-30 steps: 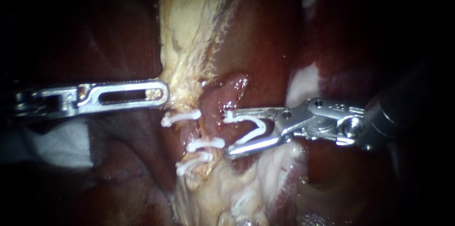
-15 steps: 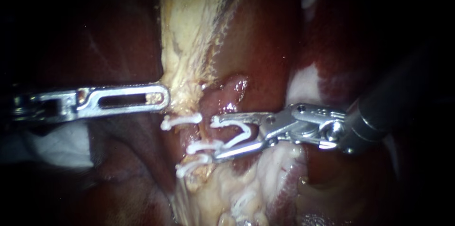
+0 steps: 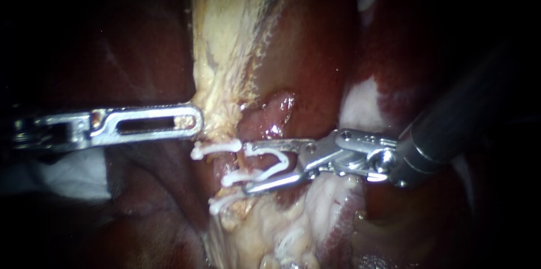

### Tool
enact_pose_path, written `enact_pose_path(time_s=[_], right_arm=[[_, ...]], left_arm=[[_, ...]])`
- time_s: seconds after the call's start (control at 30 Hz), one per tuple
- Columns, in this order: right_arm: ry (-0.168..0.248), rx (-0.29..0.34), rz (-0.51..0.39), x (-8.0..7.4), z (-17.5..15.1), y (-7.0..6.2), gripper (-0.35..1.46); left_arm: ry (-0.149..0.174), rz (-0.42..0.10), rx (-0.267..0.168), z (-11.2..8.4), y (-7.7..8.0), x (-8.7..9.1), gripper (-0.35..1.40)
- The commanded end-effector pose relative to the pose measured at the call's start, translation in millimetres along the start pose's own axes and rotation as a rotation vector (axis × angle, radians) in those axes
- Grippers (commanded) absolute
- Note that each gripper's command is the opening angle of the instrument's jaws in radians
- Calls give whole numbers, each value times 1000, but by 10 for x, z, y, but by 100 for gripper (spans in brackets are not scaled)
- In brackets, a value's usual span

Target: Clipping second clip right tube

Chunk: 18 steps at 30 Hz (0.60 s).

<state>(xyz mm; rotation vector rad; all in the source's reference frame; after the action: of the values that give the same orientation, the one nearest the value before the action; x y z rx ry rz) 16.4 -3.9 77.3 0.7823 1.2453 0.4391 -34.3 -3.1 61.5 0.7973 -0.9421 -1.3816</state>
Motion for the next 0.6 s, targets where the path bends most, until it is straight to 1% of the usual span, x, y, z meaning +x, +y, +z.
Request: enact_pose_path(time_s=[0.03,0.2,0.33,0.47,0.6], right_arm=[[-1,3,4,-1,2,0,60],[-5,18,3,-1,9,-2,60],[-11,34,1,2,14,-8,60],[2,70,9,3,19,-16,60],[-2,97,14,5,23,-23,59]], left_arm=[[0,0,0,0,0,0,-35],[0,0,0,0,0,0,-35],[0,0,0,0,0,0,-35],[1,1,1,0,2,-1,-35],[2,1,1,0,5,-3,-35]])
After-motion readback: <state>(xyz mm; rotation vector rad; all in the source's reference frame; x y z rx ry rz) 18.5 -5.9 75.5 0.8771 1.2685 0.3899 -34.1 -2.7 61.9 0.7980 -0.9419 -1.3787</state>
